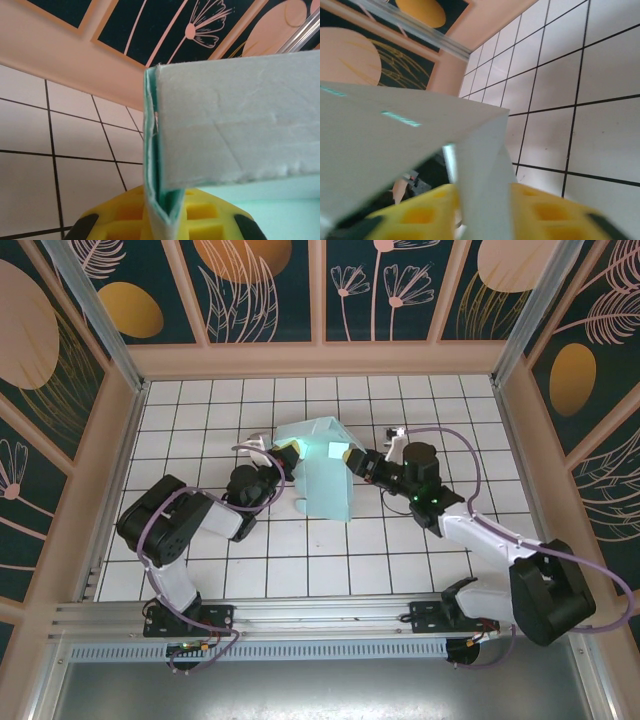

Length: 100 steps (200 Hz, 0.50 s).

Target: Fold the paper box

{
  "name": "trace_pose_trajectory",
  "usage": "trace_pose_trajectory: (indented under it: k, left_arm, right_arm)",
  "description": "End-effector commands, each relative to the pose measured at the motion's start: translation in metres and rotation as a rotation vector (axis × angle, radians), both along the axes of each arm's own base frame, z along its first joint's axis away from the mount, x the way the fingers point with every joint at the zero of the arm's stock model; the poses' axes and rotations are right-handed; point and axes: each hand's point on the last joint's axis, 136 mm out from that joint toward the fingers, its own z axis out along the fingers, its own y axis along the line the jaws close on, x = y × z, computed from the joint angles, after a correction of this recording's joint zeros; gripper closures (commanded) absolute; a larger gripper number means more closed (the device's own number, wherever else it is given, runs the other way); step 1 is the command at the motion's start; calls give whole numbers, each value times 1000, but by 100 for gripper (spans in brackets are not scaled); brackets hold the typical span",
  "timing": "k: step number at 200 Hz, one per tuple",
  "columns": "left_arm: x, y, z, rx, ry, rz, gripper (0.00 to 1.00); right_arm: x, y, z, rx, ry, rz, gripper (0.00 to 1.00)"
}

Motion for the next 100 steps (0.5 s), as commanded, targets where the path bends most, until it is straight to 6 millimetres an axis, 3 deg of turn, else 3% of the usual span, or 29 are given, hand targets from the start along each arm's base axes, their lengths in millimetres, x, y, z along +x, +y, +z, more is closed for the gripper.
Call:
trace_pose_trajectory:
  k: [1,26,54,77,100]
  left_arm:
    - [13,22,-5,16,44,139,100]
    - [21,43,-22,26,145,278,100]
    - [28,47,-24,73,139,320,100]
    - [30,53,-20,112,86,351,100]
    - [29,65,-13,162,50,412,100]
  right_arm:
    - [6,-30,22,-38,-107,-146,36]
    - [6,-48,41,-73,-132,-206,35]
    - [7,-44,68,-165,-120,-171,35]
    - [14,-31,92,-197,-123,-148,36]
    - [21,-3,117,-269,-153,-116,37]
